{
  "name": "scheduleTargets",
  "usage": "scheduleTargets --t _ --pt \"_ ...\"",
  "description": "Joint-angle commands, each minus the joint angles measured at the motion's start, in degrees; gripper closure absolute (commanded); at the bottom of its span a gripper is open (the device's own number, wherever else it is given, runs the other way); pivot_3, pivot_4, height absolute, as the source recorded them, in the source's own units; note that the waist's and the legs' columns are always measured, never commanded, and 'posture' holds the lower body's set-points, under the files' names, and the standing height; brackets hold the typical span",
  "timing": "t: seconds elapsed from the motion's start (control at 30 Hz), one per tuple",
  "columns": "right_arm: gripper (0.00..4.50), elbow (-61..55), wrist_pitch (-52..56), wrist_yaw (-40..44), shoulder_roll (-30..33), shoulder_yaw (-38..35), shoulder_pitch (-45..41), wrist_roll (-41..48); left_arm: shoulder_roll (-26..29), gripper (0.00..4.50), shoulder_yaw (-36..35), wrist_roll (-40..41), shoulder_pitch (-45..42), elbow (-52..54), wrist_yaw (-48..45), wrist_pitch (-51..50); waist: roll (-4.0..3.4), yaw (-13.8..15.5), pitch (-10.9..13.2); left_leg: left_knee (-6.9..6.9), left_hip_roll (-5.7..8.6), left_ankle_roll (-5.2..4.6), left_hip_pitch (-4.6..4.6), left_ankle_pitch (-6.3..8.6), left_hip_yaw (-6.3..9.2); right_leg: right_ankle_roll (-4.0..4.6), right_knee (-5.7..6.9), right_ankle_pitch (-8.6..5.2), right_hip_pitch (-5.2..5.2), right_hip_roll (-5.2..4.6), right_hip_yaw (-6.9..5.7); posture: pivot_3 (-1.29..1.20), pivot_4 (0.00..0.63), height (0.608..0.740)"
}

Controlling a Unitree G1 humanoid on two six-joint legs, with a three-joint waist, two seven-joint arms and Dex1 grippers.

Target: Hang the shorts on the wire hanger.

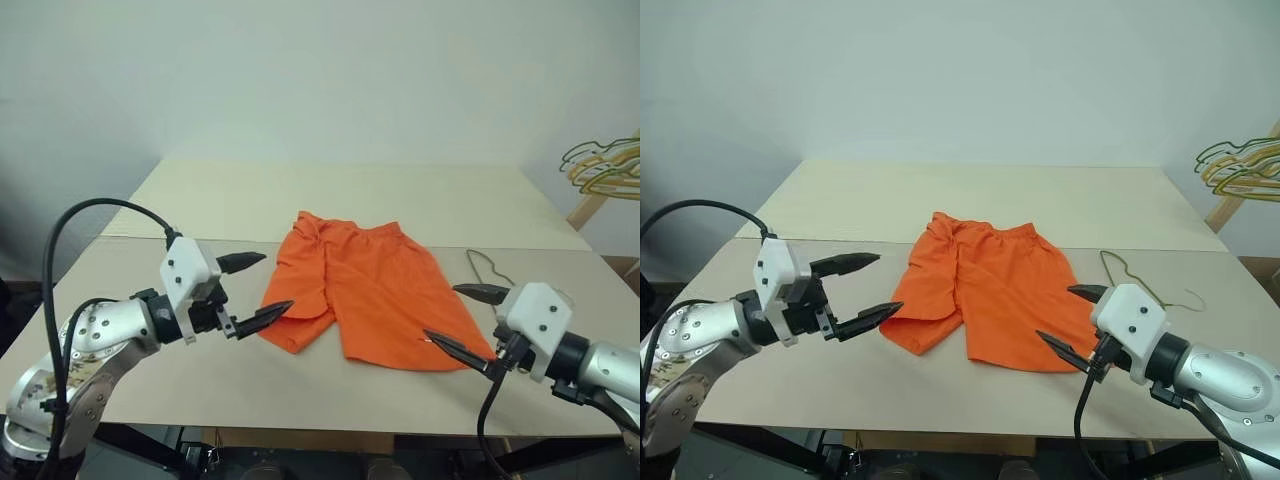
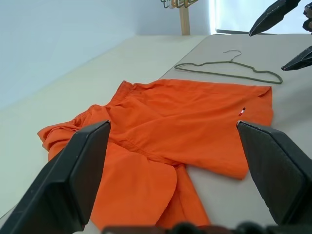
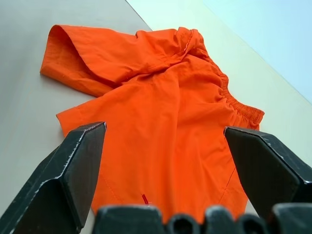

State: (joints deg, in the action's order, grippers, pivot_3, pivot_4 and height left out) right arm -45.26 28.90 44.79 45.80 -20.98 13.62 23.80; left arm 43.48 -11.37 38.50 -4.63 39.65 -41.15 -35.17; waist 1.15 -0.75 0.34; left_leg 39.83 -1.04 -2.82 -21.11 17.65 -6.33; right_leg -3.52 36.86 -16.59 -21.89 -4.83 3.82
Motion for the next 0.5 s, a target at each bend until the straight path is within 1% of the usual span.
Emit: scheduleTargets --t 0.03,0.3,0.43,0.5 --pt "0.02 0.0 -1.6 0.1 0.9 -1.6 -1.9 0.3 0.0 0.00 -1.4 1.0 -0.5 0.4 -0.1 0.8 0.00 -0.1 0.0 0.00 0.00 0.00 0.00 0.00 0.00 0.00 0.00 0.00 0.00 0.00 0.00 -0.05 0.000 0.740" --pt "0.02 1.7 -2.6 1.1 2.1 -1.8 -2.8 -0.6 0.1 0.00 -0.7 0.5 -1.3 0.0 -0.2 1.1 0.00 -0.1 0.0 0.00 0.00 0.00 0.00 0.00 0.00 0.00 -0.01 0.00 0.00 0.00 -0.01 -0.05 0.000 0.740" --pt "0.02 4.0 -5.4 3.8 5.6 -1.2 -2.0 -4.0 0.2 0.00 -0.5 0.4 -1.6 -0.3 -0.7 1.3 0.01 -0.1 0.0 0.01 0.01 -0.01 0.00 0.01 0.00 0.00 -0.02 0.00 0.01 0.00 -0.01 -0.05 0.000 0.740" --pt "0.02 4.5 -5.8 4.7 6.4 -0.9 -1.8 -4.2 -0.1 0.00 -0.4 0.6 -1.5 -0.3 -0.7 1.3 0.01 -0.1 0.0 0.00 0.00 -0.01 0.01 0.01 0.00 0.00 -0.02 0.00 0.01 0.00 -0.01 -0.05 0.000 0.740"
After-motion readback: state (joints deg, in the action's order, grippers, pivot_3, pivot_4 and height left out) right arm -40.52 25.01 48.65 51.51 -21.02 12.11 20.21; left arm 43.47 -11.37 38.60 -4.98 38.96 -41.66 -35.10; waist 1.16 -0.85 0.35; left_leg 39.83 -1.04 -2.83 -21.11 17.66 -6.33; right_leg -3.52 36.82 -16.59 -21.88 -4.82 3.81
